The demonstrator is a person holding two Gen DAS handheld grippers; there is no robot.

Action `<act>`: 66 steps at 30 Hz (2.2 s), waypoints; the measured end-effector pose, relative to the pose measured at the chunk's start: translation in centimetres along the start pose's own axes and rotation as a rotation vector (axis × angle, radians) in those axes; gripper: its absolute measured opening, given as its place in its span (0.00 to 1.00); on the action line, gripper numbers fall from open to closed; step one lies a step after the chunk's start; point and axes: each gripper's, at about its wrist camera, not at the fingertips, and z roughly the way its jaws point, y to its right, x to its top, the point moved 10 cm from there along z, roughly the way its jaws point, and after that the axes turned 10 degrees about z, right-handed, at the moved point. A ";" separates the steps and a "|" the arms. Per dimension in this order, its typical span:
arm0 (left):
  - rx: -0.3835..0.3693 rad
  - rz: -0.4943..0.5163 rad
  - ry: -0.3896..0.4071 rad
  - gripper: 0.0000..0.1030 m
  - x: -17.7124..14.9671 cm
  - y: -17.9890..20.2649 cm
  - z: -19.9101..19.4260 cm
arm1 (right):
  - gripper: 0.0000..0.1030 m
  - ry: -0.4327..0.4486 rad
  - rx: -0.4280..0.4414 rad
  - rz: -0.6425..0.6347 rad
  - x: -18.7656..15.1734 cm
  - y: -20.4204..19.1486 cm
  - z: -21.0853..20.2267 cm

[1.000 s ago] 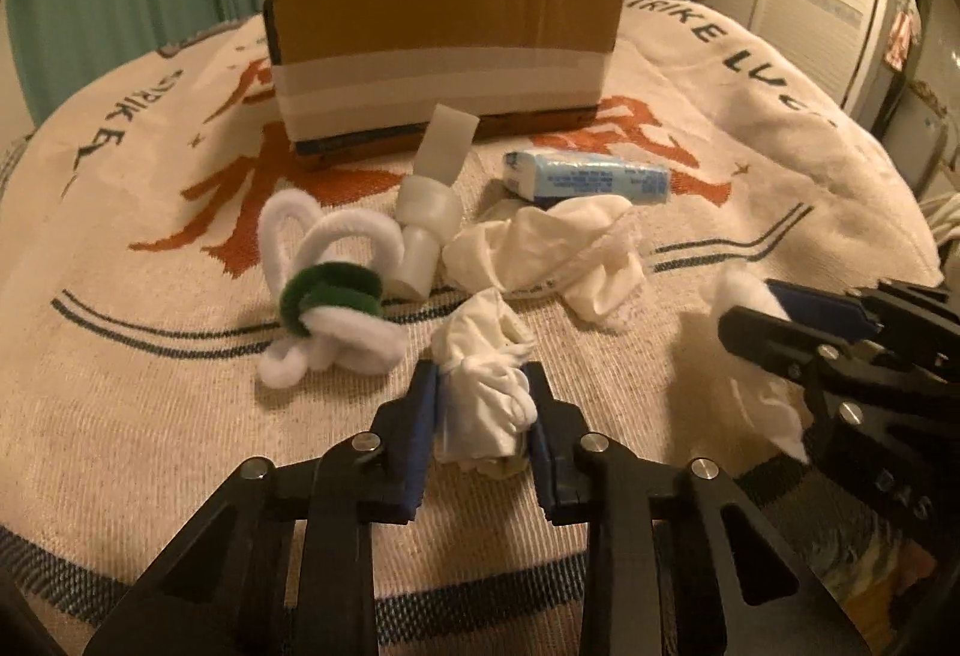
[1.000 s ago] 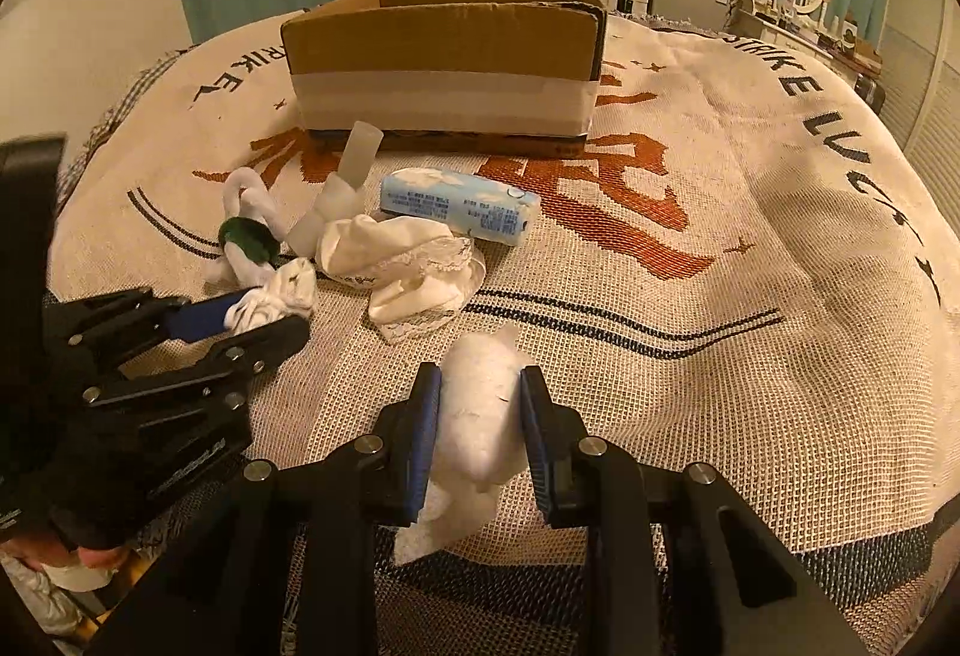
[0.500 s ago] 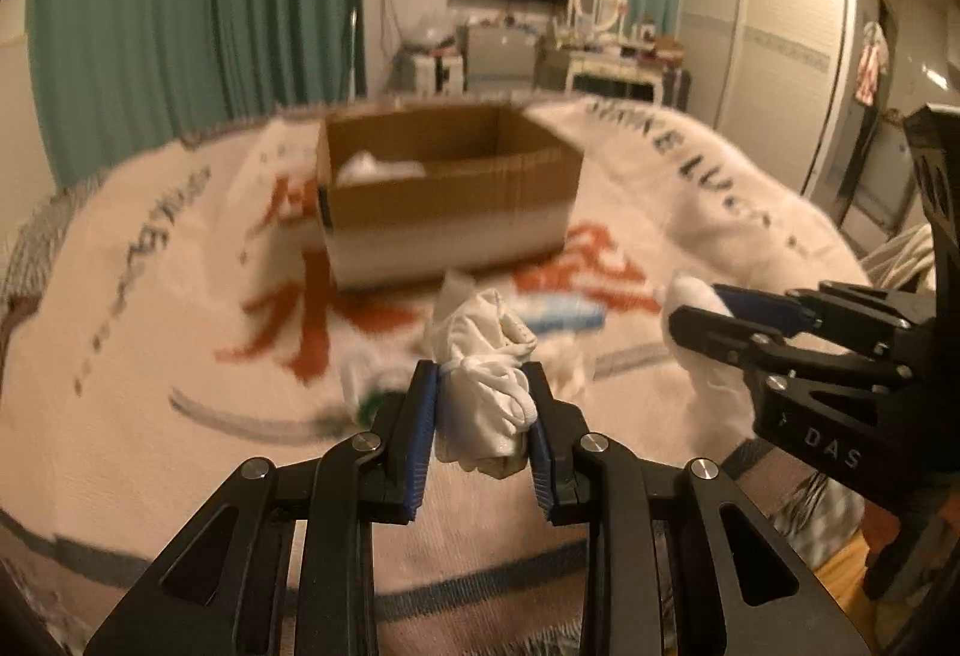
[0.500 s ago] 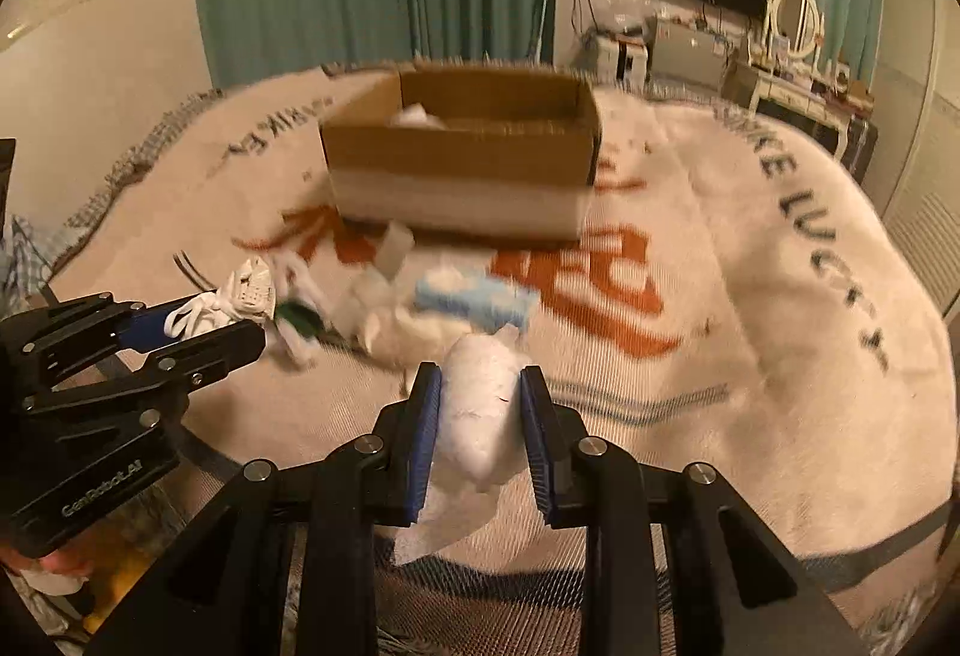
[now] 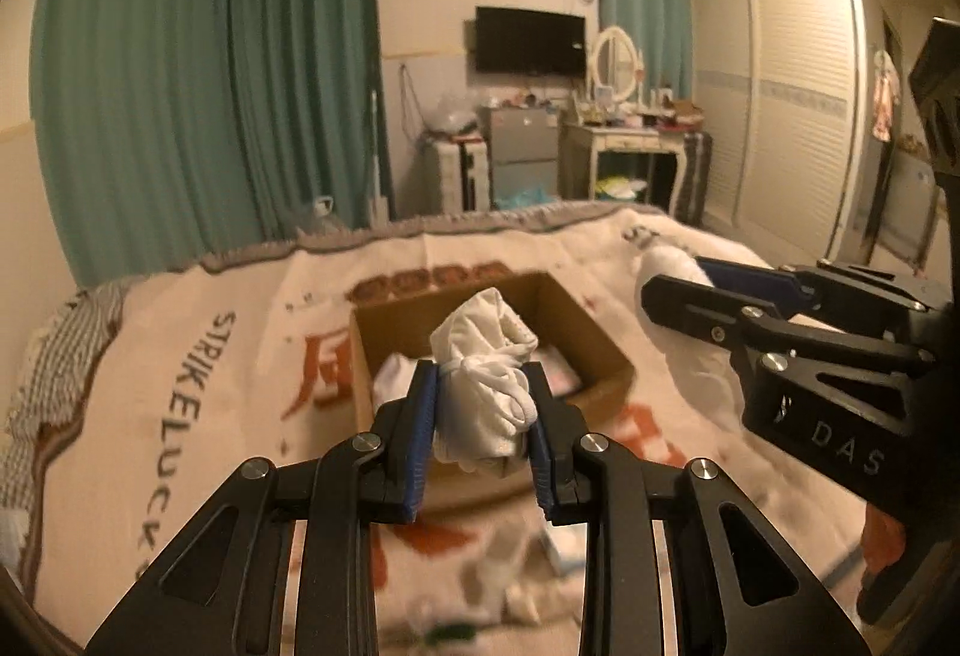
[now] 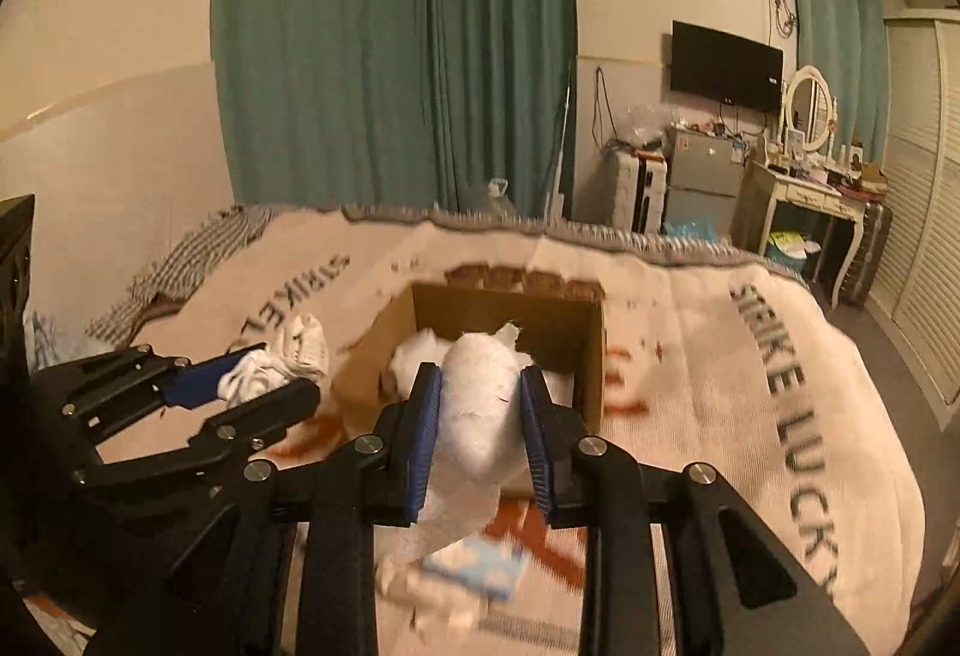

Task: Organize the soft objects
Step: 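Carry the white cloth and sock into the box and open both tools, then lift both tools away from the box back toward the pile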

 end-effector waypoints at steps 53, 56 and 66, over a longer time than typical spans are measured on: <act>0.137 -0.002 0.086 0.95 0.5 -4.8 -11.9 | 1.00 0.079 -0.088 -0.044 5.6 -1.6 -13.5; 0.109 -0.016 0.025 0.95 -2.8 -4.0 -9.2 | 1.00 0.040 -0.092 -0.046 2.1 -1.6 -11.9; 0.055 -0.080 -0.181 0.93 -15.9 -0.8 0.2 | 1.00 -0.076 -0.147 0.014 -10.4 0.8 -1.9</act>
